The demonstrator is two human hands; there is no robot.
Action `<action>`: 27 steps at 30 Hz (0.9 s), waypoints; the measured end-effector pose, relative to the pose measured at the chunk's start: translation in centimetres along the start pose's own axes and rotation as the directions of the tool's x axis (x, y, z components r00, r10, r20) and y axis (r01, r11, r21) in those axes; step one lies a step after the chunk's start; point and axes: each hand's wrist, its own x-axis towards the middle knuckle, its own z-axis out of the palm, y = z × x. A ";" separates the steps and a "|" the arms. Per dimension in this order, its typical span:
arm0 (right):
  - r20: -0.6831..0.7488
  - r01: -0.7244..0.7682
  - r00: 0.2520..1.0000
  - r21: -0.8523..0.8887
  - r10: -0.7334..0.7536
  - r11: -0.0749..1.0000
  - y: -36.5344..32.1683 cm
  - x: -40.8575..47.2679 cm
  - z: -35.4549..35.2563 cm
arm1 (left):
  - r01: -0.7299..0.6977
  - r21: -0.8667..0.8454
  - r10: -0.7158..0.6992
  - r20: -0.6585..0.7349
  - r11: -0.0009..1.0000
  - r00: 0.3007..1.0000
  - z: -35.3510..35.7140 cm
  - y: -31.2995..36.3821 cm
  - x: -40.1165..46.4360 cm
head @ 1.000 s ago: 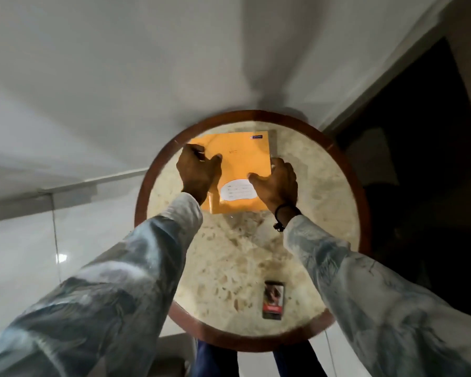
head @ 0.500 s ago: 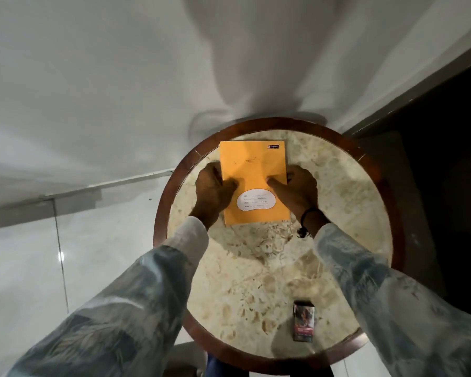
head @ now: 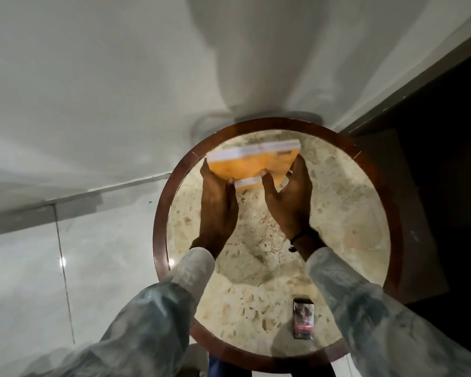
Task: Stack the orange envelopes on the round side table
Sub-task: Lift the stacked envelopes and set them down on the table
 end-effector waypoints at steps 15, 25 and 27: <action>0.172 -0.255 0.934 -0.290 0.312 0.922 1.7 2.0 -1.3 | 0.295 0.515 -0.282 -0.105 0.805 0.954 1.7 -0.8 1.2; 0.261 -0.243 0.812 -0.661 0.522 0.710 7.8 -16.4 -9.9 | -0.258 0.720 -0.148 0.449 0.645 0.881 5.9 -2.3 0.6; 0.295 -0.277 0.750 -0.673 0.592 0.686 8.3 -18.3 -9.9 | -0.257 0.724 -0.170 0.460 0.640 0.872 5.8 -2.2 0.9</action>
